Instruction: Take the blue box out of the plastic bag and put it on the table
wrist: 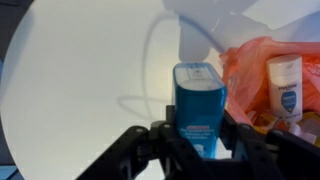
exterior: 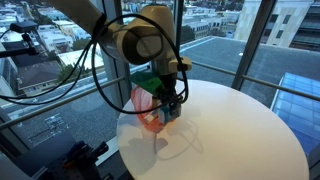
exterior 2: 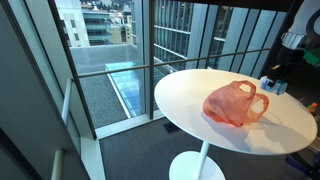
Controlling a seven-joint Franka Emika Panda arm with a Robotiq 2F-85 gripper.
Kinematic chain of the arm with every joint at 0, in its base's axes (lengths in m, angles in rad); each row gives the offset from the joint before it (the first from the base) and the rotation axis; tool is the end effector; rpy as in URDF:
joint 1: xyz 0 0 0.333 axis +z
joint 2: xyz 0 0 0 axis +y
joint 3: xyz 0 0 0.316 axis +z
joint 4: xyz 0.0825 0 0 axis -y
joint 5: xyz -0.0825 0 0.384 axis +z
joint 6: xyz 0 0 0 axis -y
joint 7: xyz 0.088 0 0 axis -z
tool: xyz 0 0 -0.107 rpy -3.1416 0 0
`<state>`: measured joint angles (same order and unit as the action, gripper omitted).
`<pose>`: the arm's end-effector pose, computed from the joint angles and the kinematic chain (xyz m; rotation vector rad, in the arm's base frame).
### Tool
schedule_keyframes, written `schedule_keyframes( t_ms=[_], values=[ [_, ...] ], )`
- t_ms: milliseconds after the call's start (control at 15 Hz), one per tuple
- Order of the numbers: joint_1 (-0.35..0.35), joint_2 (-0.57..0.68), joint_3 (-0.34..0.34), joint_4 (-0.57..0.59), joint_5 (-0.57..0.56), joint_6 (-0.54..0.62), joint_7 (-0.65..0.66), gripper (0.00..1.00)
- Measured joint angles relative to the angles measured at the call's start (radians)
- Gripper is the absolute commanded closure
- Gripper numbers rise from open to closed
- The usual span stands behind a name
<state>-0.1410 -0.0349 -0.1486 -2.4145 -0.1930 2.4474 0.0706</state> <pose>0.4708 -0.1404 0.3299 2.9932 -0.3244 0.0809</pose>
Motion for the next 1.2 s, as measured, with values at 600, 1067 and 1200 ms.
schedule_keyframes(
  t_ms=[600,1067,1200],
  values=[
    [-0.083,0.112,-0.081,0.006,0.116,0.151,-0.012,0.82],
    [-0.131,0.272,-0.088,0.054,0.263,0.204,-0.081,0.82],
    [-0.142,0.313,-0.088,0.075,0.268,0.207,-0.081,0.82]
  ],
)
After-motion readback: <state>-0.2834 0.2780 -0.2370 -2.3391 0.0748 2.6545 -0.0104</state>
